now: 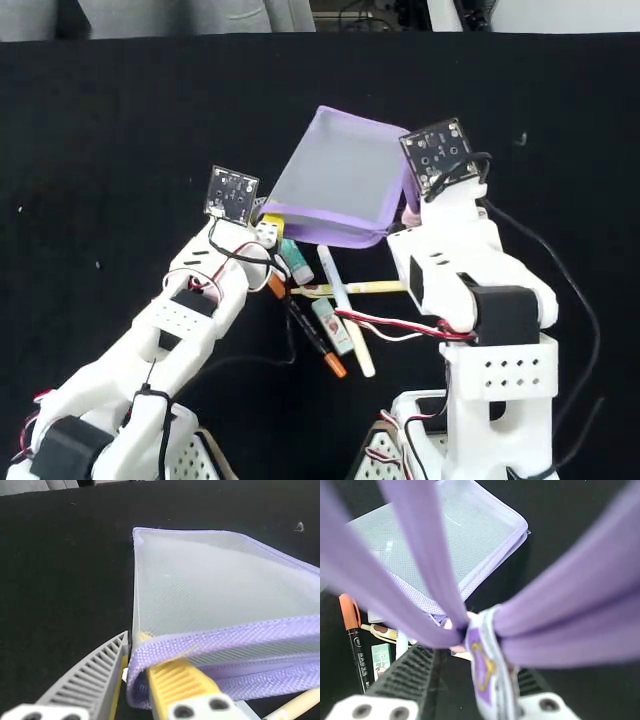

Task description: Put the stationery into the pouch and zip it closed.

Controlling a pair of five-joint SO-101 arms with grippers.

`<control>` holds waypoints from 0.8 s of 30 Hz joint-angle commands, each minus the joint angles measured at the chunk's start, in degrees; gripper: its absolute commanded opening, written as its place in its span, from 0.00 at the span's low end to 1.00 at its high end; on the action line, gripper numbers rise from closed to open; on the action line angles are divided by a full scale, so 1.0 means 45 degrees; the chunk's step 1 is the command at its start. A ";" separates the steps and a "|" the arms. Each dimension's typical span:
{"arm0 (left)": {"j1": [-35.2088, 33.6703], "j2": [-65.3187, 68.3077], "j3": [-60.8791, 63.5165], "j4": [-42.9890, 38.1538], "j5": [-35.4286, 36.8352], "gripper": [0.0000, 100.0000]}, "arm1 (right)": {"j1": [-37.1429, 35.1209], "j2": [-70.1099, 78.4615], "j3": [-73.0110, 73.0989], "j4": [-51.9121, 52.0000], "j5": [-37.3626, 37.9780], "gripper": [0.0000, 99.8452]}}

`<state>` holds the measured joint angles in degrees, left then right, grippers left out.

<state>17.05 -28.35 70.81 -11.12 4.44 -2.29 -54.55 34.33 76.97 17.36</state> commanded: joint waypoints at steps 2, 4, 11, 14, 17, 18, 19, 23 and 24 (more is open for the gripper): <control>-0.0791 -0.1368 -0.0537 -0.0078 0.0117 0.03 | 0.0176 -0.0440 -0.0654 0.0078 -0.0039 0.10; -0.1065 -0.2364 -0.0127 0.0176 0.0117 0.03 | 0.0176 -0.0440 -0.0654 0.0078 -0.0039 0.16; -0.1573 -0.7306 0.0537 0.3673 0.0098 0.03 | -0.0918 -0.0459 -0.0479 0.0078 -0.0020 0.30; -0.1924 -0.9260 0.0147 0.5919 0.0098 0.03 | -0.1934 -0.0459 -0.0244 0.0059 0.0039 0.30; -0.2706 -1.0842 -0.0322 0.7639 0.0117 0.03 | -0.2325 -0.0459 -0.0244 0.0078 0.0039 0.30; -0.2979 -1.1194 -0.0459 0.8029 0.0117 0.03 | -0.2305 -0.0459 -0.0244 0.0078 0.0039 0.30; -0.3233 -1.1429 -0.0596 0.8361 0.0137 0.03 | -0.2305 -0.0459 -0.0244 0.0078 0.0039 0.30; -0.4347 -1.1331 -0.1319 0.9065 0.0996 0.03 | -0.2305 -0.0381 -0.0225 0.0352 -0.0020 0.30; -0.4640 -1.1136 -0.1553 0.9182 0.1172 0.03 | -0.2305 -0.0361 -0.0225 0.0371 0.0000 0.30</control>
<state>0.88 -78.29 70.64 28.09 5.85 -11.60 -55.16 34.33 77.58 17.27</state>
